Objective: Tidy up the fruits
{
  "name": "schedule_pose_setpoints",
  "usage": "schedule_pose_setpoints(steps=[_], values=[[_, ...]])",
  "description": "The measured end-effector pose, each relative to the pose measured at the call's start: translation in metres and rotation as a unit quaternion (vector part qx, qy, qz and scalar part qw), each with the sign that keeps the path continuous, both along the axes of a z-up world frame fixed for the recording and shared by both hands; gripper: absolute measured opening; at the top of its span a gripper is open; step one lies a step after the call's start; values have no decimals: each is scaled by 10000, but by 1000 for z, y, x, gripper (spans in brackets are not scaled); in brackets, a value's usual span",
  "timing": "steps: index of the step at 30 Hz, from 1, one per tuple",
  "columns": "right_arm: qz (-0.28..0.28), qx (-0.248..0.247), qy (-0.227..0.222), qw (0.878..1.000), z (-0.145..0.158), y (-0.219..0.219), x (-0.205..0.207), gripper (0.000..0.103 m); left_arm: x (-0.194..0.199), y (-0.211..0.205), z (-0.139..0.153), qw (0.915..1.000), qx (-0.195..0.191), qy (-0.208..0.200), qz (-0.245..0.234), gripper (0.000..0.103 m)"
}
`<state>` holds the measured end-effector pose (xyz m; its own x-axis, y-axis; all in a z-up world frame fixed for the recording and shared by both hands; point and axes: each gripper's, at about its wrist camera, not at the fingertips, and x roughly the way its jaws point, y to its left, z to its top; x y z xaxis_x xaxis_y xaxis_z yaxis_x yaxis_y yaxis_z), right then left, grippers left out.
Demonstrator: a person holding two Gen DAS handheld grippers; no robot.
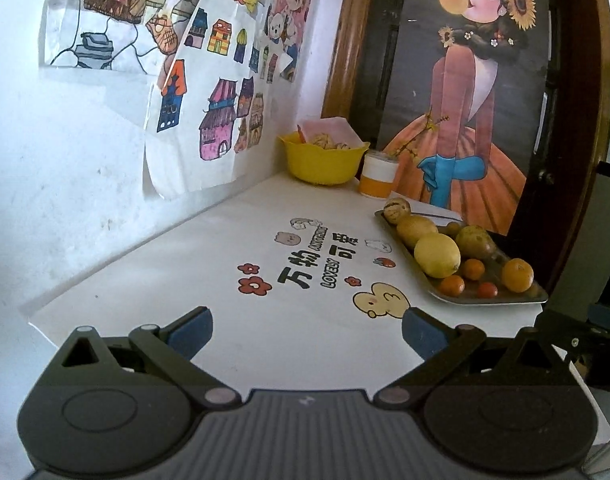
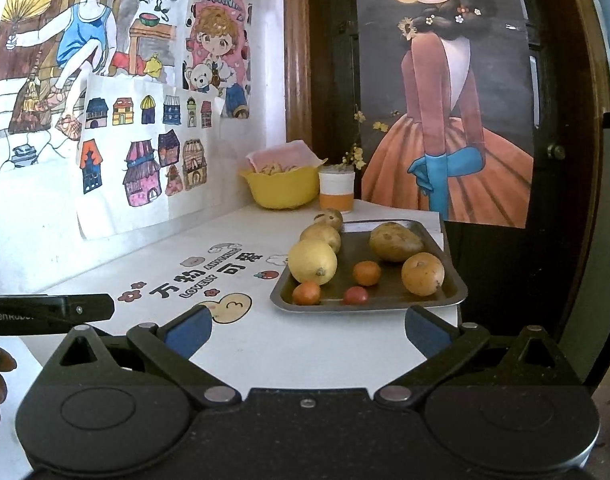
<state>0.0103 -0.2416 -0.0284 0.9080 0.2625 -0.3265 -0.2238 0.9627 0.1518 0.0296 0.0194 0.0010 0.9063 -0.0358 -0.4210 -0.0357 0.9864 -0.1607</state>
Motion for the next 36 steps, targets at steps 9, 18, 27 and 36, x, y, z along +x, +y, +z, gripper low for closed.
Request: schedule_pose_setpoints(steps=[9, 18, 27, 36], values=[[9, -5, 14, 10000, -1, 0, 0, 102, 2, 0, 1, 10000, 16, 8, -4, 103], [1, 8, 8, 10000, -1, 1, 0, 102, 3, -2, 2, 9999, 144, 47, 38, 103], [5, 2, -12, 10000, -1, 1, -1, 102, 3, -1, 2, 9999, 101, 57, 5, 103], [53, 17, 3, 10000, 0, 0, -4, 102, 3, 1, 3, 9997, -108, 136, 161, 103]])
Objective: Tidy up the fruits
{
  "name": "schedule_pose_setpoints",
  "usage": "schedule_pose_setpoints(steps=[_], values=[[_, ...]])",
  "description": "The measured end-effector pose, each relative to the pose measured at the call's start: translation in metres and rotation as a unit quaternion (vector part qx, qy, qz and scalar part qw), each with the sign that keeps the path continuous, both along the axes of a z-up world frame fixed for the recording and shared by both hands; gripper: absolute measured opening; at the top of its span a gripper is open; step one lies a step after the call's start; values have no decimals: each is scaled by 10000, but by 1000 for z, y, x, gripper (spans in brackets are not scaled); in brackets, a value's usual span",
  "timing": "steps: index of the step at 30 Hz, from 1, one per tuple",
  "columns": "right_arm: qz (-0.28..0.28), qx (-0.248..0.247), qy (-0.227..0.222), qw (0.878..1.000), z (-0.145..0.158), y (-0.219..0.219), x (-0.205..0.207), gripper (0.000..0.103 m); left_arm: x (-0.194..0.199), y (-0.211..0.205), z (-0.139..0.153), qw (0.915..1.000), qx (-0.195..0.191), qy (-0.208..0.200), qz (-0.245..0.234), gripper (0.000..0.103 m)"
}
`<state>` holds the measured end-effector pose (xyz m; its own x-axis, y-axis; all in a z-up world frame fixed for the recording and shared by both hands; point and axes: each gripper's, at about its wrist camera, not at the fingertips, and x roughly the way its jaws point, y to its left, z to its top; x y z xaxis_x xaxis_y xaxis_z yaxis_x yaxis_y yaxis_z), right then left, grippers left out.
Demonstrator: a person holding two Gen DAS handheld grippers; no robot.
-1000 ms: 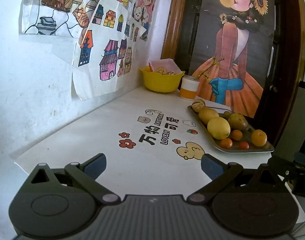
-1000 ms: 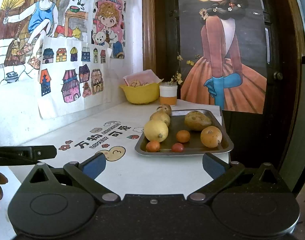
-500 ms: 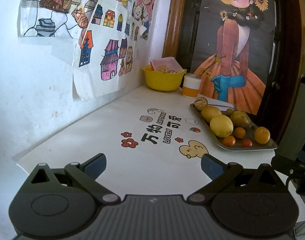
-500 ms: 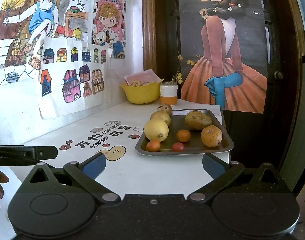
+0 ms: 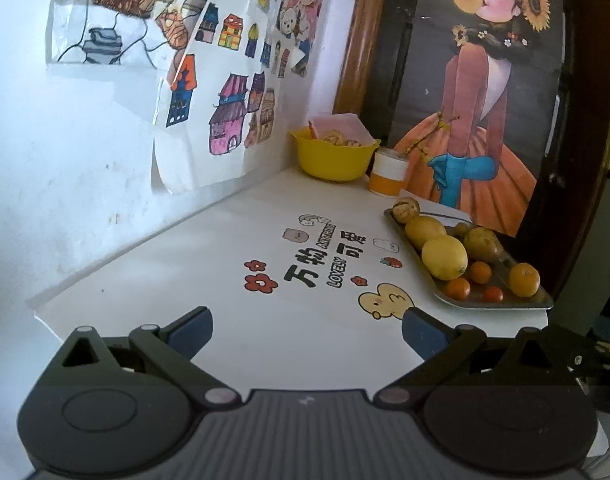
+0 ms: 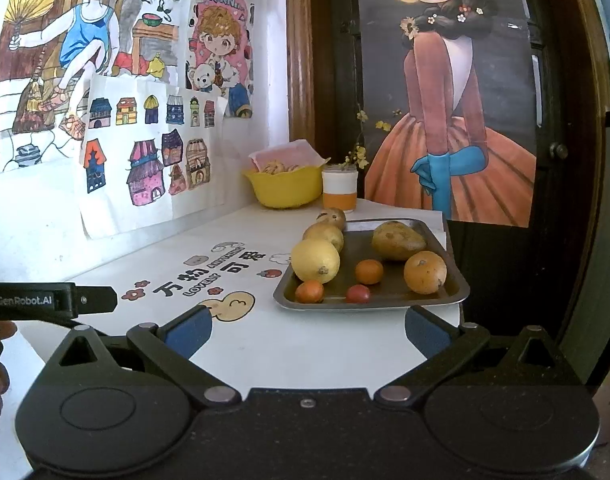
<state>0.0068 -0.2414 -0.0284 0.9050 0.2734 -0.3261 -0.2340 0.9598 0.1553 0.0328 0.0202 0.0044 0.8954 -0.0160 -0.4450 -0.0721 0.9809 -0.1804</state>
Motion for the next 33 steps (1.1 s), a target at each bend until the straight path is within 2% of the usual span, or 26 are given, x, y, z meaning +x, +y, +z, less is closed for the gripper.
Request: schedule_pose_setpoints(steps=[6, 12, 33], values=[[25, -11, -4, 10000, 1, 2, -1, 102, -2, -4, 3, 9999, 95, -20, -61, 103], [71, -65, 37, 9999, -1, 4, 0, 102, 0, 0, 1, 10000, -53, 47, -57, 103], [101, -89, 123, 9998, -4, 5, 1, 102, -2, 0, -1, 9999, -137, 54, -74, 103]])
